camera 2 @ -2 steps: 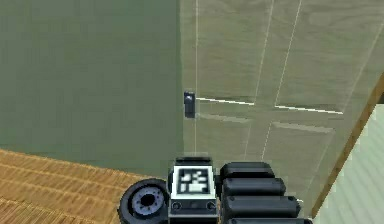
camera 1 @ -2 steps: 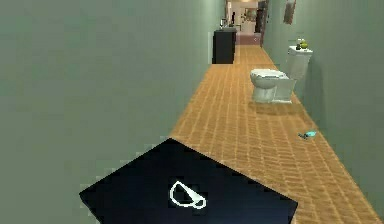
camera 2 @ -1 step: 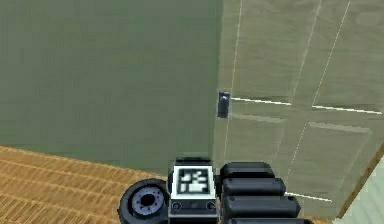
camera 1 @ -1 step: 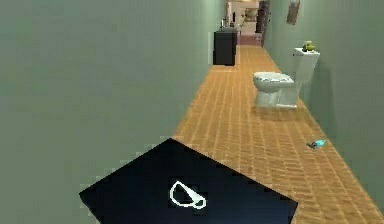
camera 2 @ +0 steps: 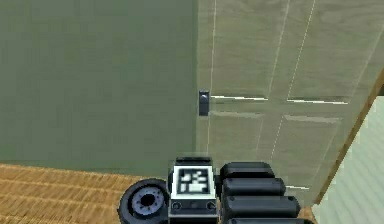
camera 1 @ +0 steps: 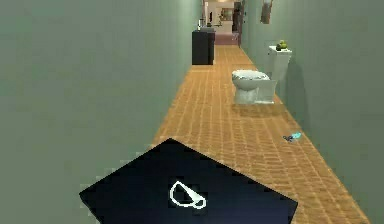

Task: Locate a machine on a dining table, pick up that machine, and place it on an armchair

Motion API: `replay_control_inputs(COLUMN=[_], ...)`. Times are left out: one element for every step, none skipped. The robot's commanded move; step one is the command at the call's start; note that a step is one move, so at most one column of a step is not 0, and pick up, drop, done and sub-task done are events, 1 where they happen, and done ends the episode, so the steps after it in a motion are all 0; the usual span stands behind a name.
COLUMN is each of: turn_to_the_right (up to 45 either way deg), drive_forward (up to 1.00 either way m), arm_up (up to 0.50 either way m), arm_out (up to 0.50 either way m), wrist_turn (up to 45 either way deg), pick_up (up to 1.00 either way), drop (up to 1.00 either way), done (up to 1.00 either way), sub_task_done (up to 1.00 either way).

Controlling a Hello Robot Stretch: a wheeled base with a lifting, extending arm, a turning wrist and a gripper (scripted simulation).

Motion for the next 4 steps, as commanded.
replay_control_inputs(turn_to_the_right=[0.0,0.0,3.0,0.0], drive_forward=[1.0,1.0,0.0,1.0], arm_up=[0.0,0.0,0.0,0.0], arm_out=[0.0,0.0,0.0,0.0], wrist_turn=[0.0,0.0,0.0,0.0], pick_up=[0.0,0.0,0.0,0.0], drop=[0.0,0.0,0.0,0.0], done=[0.0,0.0,0.0,0.0], sub_task_done=[0.0,0.0,0.0,0.0])
